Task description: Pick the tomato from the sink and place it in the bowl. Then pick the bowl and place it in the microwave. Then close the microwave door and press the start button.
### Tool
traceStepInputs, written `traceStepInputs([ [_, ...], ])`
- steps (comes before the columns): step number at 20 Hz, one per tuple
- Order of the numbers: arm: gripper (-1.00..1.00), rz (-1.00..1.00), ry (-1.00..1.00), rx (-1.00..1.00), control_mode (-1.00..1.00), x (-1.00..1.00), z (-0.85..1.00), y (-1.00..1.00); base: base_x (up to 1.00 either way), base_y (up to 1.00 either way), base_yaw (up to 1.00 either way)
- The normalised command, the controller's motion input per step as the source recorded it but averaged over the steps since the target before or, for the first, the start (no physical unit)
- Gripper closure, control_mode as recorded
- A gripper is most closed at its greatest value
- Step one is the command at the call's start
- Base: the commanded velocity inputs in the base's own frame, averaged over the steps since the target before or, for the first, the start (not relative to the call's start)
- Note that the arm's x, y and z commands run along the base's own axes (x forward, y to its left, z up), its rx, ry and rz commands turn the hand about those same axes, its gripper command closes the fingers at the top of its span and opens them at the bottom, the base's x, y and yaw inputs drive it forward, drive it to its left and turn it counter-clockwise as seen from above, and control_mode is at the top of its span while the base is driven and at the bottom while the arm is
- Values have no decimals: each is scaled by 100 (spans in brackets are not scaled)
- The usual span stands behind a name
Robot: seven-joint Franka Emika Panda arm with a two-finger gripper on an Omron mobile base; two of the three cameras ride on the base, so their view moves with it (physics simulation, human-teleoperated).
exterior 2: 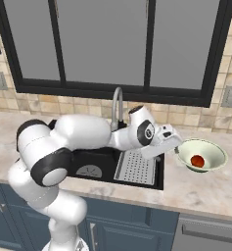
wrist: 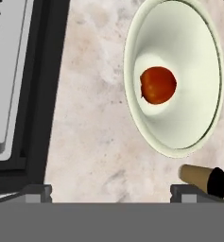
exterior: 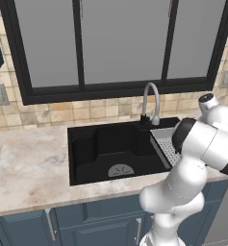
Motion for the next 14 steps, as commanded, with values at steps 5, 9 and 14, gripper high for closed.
traceStepInputs([
  [5, -100, 5, 9, -3, -100, 22, -15, -24, 0, 0, 0],
  [9, -100, 9, 2, 0, -100, 49, -2, -29, 0, 0, 0],
  [14, -100, 8, 3, -1, -100, 55, -7, -17, 0, 0, 0],
])
